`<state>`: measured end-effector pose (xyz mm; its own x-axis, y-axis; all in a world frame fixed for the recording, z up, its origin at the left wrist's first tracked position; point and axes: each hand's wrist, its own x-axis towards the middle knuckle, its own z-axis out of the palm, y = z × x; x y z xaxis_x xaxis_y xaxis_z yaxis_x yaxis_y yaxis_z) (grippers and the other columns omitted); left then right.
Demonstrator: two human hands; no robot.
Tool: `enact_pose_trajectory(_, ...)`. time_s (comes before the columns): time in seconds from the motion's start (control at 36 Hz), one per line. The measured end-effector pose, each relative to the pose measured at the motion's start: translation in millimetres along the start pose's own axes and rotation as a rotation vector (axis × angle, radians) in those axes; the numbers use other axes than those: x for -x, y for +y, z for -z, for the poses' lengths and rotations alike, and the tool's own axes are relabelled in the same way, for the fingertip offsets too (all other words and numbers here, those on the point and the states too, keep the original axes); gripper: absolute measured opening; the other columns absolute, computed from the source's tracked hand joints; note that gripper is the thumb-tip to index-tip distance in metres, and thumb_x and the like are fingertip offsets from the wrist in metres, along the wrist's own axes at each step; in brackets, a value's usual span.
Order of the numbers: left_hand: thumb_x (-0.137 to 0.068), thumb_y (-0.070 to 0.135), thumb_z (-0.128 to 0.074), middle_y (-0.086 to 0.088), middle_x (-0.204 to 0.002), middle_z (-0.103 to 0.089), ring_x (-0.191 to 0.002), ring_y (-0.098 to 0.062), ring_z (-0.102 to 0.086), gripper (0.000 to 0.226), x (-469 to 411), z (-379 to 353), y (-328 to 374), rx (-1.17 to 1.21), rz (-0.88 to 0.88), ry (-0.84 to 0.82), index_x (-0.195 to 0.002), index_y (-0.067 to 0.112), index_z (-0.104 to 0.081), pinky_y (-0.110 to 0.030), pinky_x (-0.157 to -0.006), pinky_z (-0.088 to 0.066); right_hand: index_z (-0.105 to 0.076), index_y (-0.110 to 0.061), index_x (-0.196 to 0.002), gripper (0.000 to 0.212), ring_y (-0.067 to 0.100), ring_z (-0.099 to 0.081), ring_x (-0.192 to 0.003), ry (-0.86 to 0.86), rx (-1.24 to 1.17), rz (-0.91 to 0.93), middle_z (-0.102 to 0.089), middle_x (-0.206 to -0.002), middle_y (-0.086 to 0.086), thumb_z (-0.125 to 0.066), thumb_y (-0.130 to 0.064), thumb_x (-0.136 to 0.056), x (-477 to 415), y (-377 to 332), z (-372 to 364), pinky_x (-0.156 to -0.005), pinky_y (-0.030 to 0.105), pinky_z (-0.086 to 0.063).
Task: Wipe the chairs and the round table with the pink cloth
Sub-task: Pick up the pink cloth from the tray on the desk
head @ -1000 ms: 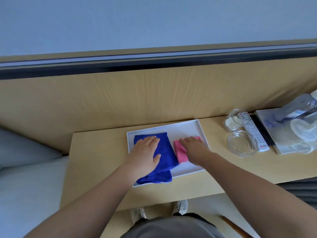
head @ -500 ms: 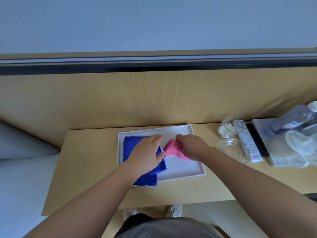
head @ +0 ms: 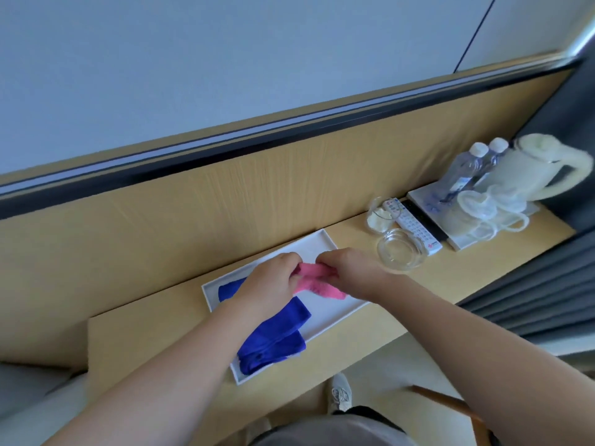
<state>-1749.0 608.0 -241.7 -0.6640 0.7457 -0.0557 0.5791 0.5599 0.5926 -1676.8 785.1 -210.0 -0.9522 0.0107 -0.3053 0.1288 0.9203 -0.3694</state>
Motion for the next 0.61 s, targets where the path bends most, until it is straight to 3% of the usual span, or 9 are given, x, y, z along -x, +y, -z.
enact_pose_trajectory(0.08,-0.095,0.024,-0.044,0.011,-0.075,-0.05,-0.065,-0.004,-0.048,0.01,6.6,3.7,-8.7,0.026,-0.057,-0.022,-0.087,0.019,-0.048,-0.018,-0.049,-0.03,-0.064,-0.012,-0.093,0.015,0.022,-0.055,-0.078,0.03,-0.06,-0.092,-0.064,-0.083,0.007,-0.06,-0.026,-0.089,15.7,-4.8,-4.3,-0.069,0.035,-0.046)
enact_pose_trajectory(0.28,-0.095,0.017,-0.042,0.014,-0.078,-0.05,-0.069,-0.001,-0.049,0.014,11.0,1.6,0.2,0.073,-0.213,-0.117,-0.082,0.024,-0.045,-0.015,-0.052,-0.031,-0.065,-0.019,-0.09,0.013,0.021,-0.064,-0.075,0.106,-0.22,-0.314,-0.066,-0.08,0.003,-0.059,-0.015,-0.08,59.9,-2.9,-22.8,-0.069,0.042,-0.057)
enact_pose_trajectory(0.44,-0.093,0.012,-0.043,0.007,-0.081,-0.053,-0.073,-0.01,-0.051,0.01,9.2,-14.0,33.0,0.109,-0.345,-0.229,-0.086,0.016,-0.049,-0.019,-0.057,-0.038,-0.066,-0.024,-0.097,0.015,0.017,-0.061,-0.079,0.173,-0.239,-0.488,-0.065,-0.084,-0.004,-0.062,-0.02,-0.083,110.4,9.1,-32.9,-0.073,0.036,-0.052)
enact_pose_trajectory(0.53,-0.092,0.012,-0.044,0.009,-0.079,-0.053,-0.072,-0.007,-0.05,0.013,10.0,-25.7,53.4,0.12,-0.421,-0.266,-0.083,0.019,-0.05,-0.016,-0.058,-0.038,-0.065,-0.027,-0.099,0.015,0.017,-0.058,-0.082,0.189,-0.19,-0.557,-0.063,-0.083,-0.007,-0.061,-0.025,-0.085,138.1,15.7,-37.9,-0.074,0.036,-0.051)
enact_pose_trajectory(0.61,-0.094,0.015,-0.042,0.001,-0.084,-0.058,-0.078,-0.017,-0.054,0.012,12.9,-41.1,76.9,0.115,-0.47,-0.333,-0.092,0.013,-0.053,-0.031,-0.066,-0.046,-0.064,-0.027,-0.096,0.012,0.017,-0.058,-0.082,0.183,-0.174,-0.631,-0.064,-0.083,-0.007,-0.06,-0.027,-0.084,167.0,22.2,-42.7,-0.075,0.037,-0.051)
